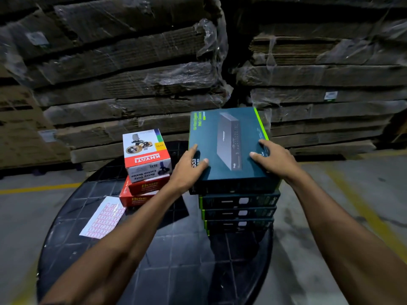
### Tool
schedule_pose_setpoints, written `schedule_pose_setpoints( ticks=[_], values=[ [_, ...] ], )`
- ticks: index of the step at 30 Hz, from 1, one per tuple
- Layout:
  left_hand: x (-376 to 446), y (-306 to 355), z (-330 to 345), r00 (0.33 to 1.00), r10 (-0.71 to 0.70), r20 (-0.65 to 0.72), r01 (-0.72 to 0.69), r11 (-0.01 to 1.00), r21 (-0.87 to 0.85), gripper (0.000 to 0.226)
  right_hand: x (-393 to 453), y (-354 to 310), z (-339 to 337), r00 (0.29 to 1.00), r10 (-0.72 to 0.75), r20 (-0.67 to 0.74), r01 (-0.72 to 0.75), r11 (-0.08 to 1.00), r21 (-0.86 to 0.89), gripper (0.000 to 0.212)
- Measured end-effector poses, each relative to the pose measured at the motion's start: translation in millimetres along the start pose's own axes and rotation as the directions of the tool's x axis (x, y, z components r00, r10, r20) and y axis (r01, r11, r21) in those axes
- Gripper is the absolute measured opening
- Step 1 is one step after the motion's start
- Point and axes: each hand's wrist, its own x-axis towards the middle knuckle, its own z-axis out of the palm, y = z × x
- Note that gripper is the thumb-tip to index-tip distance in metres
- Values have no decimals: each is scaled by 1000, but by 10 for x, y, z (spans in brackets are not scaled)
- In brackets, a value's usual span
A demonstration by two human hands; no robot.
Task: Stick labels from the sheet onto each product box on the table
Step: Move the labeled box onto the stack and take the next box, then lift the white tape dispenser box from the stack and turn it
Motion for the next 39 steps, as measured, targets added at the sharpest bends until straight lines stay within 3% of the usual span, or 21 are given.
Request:
schedule_pose_setpoints(
  ticks=[3, 7, 10, 14, 19, 26, 32, 39],
  values=[
    [-178, -105, 131, 997, 60, 41, -60, 998, -12, 73, -5, 140, 103, 1000, -9, 25, 8, 1000, 14, 68],
    [-349, -279, 154, 994, 108, 27, -107, 994, -35, 78, -154, 263, 248, 999, -11, -46, 13, 998, 57, 65],
    [-382, -298, 179, 989, 146, 5, -146, 989, -4, 68, -241, 284, 293, 995, 8, -100, -3, 999, 52, 59],
    [-429, -276, 228, 987, 158, -26, -157, 987, 25, 60, -288, 256, 274, 993, 19, -120, -16, 1000, 25, 56],
    [-425, -301, 198, 988, 157, -1, -157, 987, 26, 67, -356, 216, 250, 993, 40, -111, -38, 999, 19, 53],
    [-483, -424, -56, 982, 188, 0, -186, 971, 150, 59, -424, -98, 290, 978, 16, -207, -88, 935, -343, 40],
    [-545, -792, -614, 991, 53, -126, -30, 983, 182, 49, -419, -865, 605, 983, -179, -44, 152, 920, -360, 40],
    [-224, -1378, -1376, 967, -120, -225, 166, 966, 200, 47, -160, -2151, 1269, 928, -346, 135, 371, 874, -312, 38]
  ],
)
